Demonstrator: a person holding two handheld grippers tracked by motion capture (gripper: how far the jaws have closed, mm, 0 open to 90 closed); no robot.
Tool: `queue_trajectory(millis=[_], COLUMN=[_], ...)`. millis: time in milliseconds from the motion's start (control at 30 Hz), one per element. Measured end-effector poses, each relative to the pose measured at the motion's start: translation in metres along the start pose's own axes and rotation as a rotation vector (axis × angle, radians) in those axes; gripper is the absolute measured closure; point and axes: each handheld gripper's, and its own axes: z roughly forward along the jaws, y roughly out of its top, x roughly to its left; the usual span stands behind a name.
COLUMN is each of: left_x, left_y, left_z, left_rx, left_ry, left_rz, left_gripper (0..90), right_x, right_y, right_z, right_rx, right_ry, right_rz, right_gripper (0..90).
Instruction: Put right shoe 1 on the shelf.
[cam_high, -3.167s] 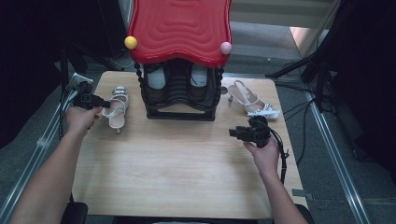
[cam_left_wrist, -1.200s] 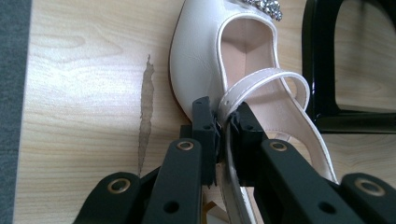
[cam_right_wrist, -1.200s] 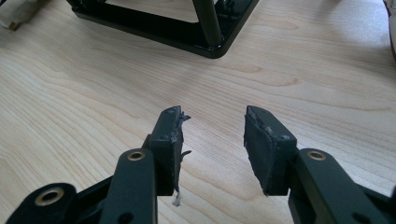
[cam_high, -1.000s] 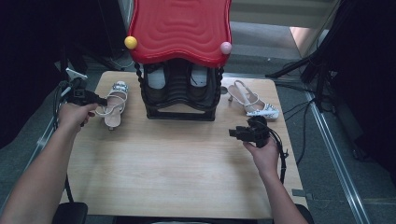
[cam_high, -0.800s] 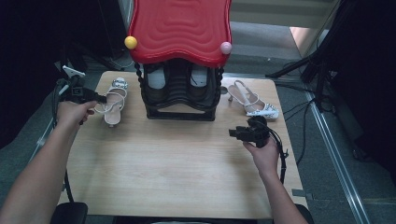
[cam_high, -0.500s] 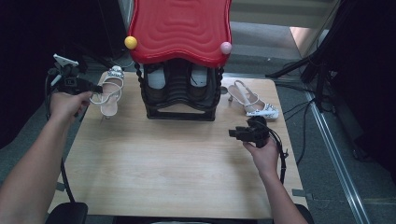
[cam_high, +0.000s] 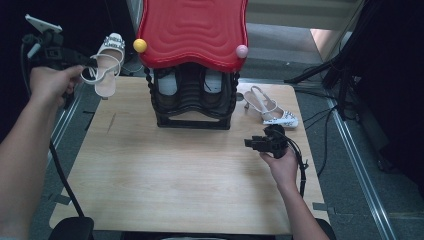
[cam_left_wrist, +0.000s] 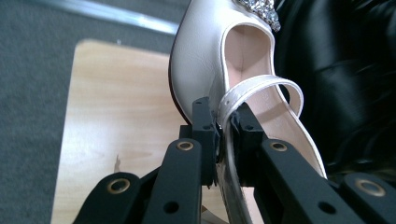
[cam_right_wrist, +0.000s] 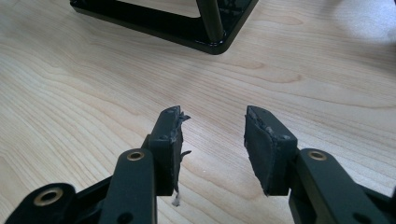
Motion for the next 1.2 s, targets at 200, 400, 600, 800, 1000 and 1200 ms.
queue_trajectory(millis=[200, 400, 600, 800, 1000, 1200], left_x=[-0.026, -0.057, -0.087, -0.122, -0.157, -0.187], left_y=[0.023, 0.042, 0.057, 0.069, 0.071, 0.069], left_z=[-0.029, -0.053, -0.070, -0.079, -0.065, -0.040], left_rx=[-0.054, -0.120, -0.157, -0.188, -0.182, -0.164], left_ry=[-0.025, -0.056, -0.096, -0.131, -0.179, -0.216], left_rz=[0.034, 0.052, 0.091, 0.128, 0.158, 0.173], left_gripper=[83.5, 83.5, 83.5, 83.4, 83.4, 83.4], right_x=[0.000, 0.001, 0.000, -0.001, 0.000, 0.000], right_y=[0.000, 0.000, 0.000, -0.001, 0.000, -0.001], right_z=[0.001, 0.002, 0.002, 0.002, 0.001, 0.000], right_rx=[0.004, 0.008, 0.009, 0.010, 0.009, 0.009], right_ry=[0.002, 0.002, 0.001, 0.000, 0.001, 0.000], right_rz=[-0.001, 0.000, -0.002, 0.000, -0.002, -0.004], right_gripper=[57.7, 57.5, 57.4, 57.3, 57.2, 57.0])
